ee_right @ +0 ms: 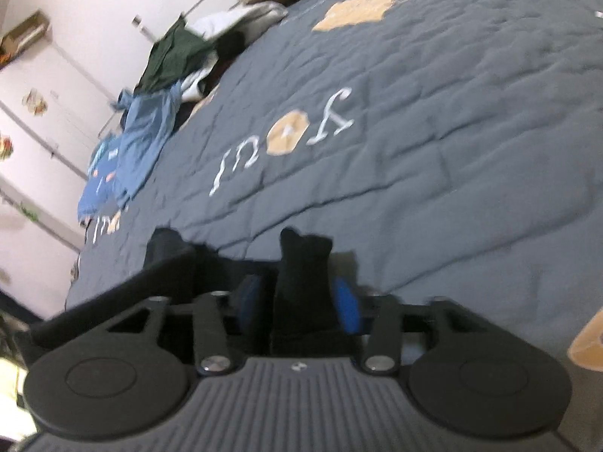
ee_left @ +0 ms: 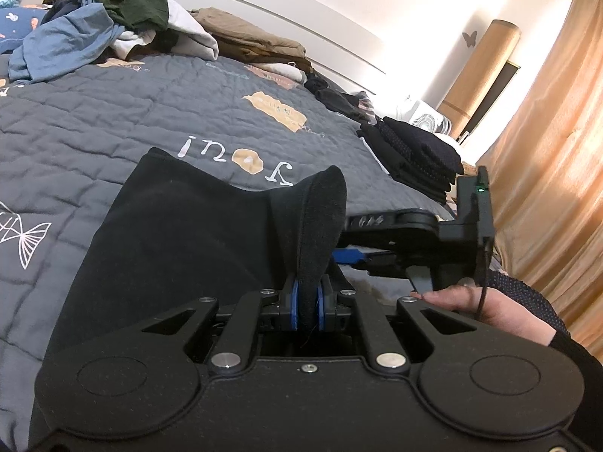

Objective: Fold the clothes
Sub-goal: 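Grasp the sweatshirt edge with the right gripper while the left gripper holds its edge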

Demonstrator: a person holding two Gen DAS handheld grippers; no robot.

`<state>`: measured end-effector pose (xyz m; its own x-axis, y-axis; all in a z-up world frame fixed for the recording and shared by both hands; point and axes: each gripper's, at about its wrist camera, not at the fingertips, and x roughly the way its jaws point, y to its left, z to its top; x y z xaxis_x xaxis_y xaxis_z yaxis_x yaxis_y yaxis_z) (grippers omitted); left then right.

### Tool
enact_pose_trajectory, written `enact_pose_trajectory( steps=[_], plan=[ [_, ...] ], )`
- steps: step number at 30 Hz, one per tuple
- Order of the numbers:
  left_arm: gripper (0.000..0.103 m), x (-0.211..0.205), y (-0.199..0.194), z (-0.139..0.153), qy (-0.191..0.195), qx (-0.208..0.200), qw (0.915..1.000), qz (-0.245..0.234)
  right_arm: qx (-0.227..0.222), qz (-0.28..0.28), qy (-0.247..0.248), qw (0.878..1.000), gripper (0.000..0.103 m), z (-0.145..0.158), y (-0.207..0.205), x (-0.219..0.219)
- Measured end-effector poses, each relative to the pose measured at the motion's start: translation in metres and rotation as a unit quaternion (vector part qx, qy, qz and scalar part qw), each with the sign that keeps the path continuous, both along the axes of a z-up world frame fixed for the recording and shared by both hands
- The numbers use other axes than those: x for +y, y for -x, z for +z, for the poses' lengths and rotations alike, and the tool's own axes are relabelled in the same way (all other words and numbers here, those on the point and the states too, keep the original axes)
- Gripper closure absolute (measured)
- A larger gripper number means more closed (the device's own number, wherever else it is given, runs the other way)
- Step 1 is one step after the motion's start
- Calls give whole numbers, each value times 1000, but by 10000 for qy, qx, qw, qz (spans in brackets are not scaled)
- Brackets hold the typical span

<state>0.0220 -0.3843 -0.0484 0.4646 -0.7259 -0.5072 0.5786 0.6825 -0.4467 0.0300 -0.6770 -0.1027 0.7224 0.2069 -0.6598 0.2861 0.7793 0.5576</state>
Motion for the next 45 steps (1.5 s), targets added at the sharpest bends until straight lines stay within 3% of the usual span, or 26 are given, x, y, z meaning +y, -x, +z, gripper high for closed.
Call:
enact_pose_trajectory(
  steps=[2, 9, 15, 17, 18, 21, 24, 25, 33, 37, 41, 45],
  plan=[
    [93, 0, 0, 0, 4, 2, 10000, -7, -29, -158, -25, 9999, 89, -2, 3, -1],
    [93, 1, 1, 0, 13, -4, 10000, -39, -494, -810, -1062, 9898, 94, -9, 33, -31],
    [93, 4, -1, 0, 47, 20, 10000, -27, -857, -1320, -2309, 9602, 95, -36, 48, -52],
    [93, 4, -2, 0, 48, 35, 10000, -29, -888, -1372, -2438, 9560, 95, -43, 50, -55],
    [93, 3, -2, 0, 44, 37, 10000, -34, -849, -1335, -2356, 9589, 95, -44, 50, -55],
    [93, 4, -3, 0, 28, 73, 10000, -25, -680, -1037, -1462, 9815, 92, -28, 43, -45],
    [93, 4, -4, 0, 40, 104, 9999, -14, -666, -798, -510, 9933, 91, 1, 45, -36],
    [93, 4, -4, 0, 38, 101, 9999, -15, -632, -667, -437, 9948, 91, 4, 43, -33],
    [93, 4, -3, 0, 30, 87, 10000, -15, -354, 338, 150, 9987, 91, 24, 29, -5],
    [93, 3, -3, -1, 21, 89, 10000, -20, -205, 279, 461, 9983, 88, 17, 21, 3],
    [93, 4, -4, -1, 28, 112, 9999, -23, 20, 322, 627, 9975, 62, 12, 14, 6],
    [93, 4, -4, -1, 25, 112, 9999, -27, 236, 491, 831, 9951, 60, 4, 12, 15]
  ],
)
